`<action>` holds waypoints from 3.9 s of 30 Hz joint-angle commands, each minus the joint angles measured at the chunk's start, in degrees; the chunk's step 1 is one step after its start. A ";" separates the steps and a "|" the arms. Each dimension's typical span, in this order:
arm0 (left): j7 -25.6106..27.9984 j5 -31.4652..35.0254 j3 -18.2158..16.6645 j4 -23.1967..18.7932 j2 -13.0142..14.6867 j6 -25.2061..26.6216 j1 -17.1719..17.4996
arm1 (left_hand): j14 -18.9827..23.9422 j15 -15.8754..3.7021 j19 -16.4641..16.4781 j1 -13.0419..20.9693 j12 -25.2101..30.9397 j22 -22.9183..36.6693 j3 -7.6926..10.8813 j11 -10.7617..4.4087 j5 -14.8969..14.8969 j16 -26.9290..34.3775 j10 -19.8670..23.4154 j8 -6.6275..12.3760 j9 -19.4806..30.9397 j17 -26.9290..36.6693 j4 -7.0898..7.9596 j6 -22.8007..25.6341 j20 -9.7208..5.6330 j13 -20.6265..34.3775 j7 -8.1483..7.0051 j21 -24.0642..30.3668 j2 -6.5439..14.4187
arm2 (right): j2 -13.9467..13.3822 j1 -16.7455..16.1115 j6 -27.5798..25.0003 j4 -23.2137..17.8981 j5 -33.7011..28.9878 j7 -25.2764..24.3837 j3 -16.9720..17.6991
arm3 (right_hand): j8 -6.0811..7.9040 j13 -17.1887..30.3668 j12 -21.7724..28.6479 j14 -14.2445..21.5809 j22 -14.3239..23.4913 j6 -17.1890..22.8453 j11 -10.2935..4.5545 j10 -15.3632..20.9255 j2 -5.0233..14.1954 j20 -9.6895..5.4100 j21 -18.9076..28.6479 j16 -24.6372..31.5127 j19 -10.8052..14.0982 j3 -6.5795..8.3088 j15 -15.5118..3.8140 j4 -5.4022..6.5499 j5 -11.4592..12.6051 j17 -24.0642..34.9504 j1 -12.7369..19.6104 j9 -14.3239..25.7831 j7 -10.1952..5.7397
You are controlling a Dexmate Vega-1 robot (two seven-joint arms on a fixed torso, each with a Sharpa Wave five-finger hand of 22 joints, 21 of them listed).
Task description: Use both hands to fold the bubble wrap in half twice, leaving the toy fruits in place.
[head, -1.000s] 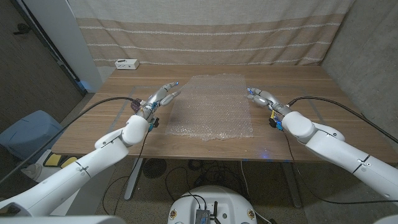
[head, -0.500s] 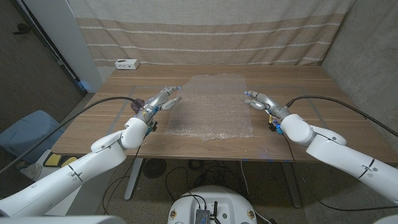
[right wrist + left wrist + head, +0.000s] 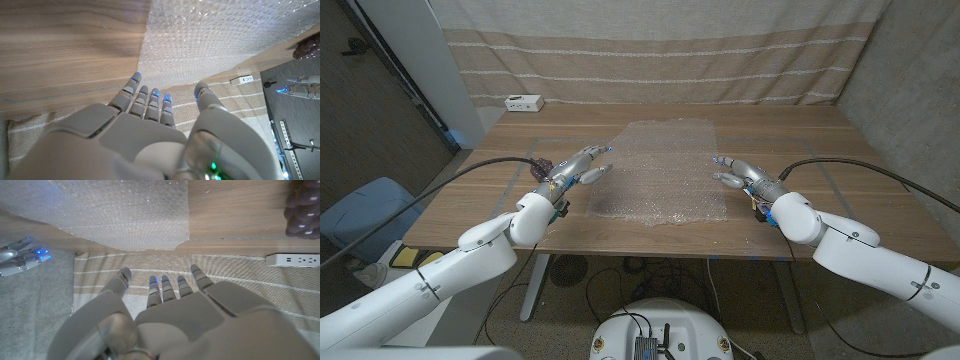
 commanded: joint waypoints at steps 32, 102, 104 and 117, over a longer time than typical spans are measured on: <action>-4.89 2.40 -2.87 -4.30 6.86 0.85 6.00 | 2.96 0.07 2.39 3.53 0.25 0.13 0.03 0.02 -0.25 0.24 2.29 0.21 0.24 0.14 -3.57 3.10 2.04 0.28 -0.27 0.48 -1.35 | -3.43 -2.12 -15.24 -8.13 -17.77 5.31 -8.58 | 0.72 0.20 0.94 2.35 0.07 3.67 -0.53 3.41 -0.24 -0.23 0.71 0.56 2.08 2.11 -1.40 -0.72 -0.35 0.11 3.93 0.29 -0.40; -8.67 10.77 -0.85 -4.89 10.14 1.82 4.06 | 2.26 -0.36 2.33 4.24 -0.88 0.10 -5.48 -2.59 -0.40 -0.21 1.14 -0.54 0.29 0.31 -5.53 1.07 1.51 0.39 -2.31 -0.23 -10.34 | 11.83 -3.42 -7.51 6.33 -40.02 -7.90 -10.92 | 9.81 1.62 9.16 24.55 0.73 47.14 -5.92 34.87 -0.61 -3.09 3.01 10.23 14.50 -1.34 -12.49 -1.03 -0.24 5.23 32.71 1.00 -1.66; -9.27 11.33 -0.93 -5.29 10.49 2.32 4.08 | 2.55 -0.16 2.69 4.66 -0.46 0.09 -6.31 -1.98 -0.02 -0.05 2.14 -0.28 0.28 0.32 -5.64 1.29 1.78 0.42 -2.58 -0.17 -12.18 | 12.84 -3.57 -7.17 6.84 -39.31 -9.42 -10.25 | 10.08 1.57 9.46 25.46 0.75 48.09 -5.43 36.02 -0.94 -2.65 3.11 10.00 14.72 -1.24 -12.00 -0.89 -0.15 4.74 32.59 1.02 -1.33; -12.99 14.04 -0.57 -7.16 11.79 4.35 3.85 | 4.31 0.55 3.10 8.48 -0.16 0.17 -8.48 -0.83 1.78 0.17 3.55 -0.25 0.30 0.44 -5.60 0.94 2.84 0.59 -3.05 -0.27 -17.27 | 17.83 -5.55 -6.04 7.28 -31.31 -15.91 -4.70 | 10.39 1.42 9.73 27.79 0.80 49.75 -4.37 37.78 -1.38 -1.66 3.53 9.71 15.68 -0.83 -10.72 -1.01 0.03 3.75 32.73 0.98 -0.32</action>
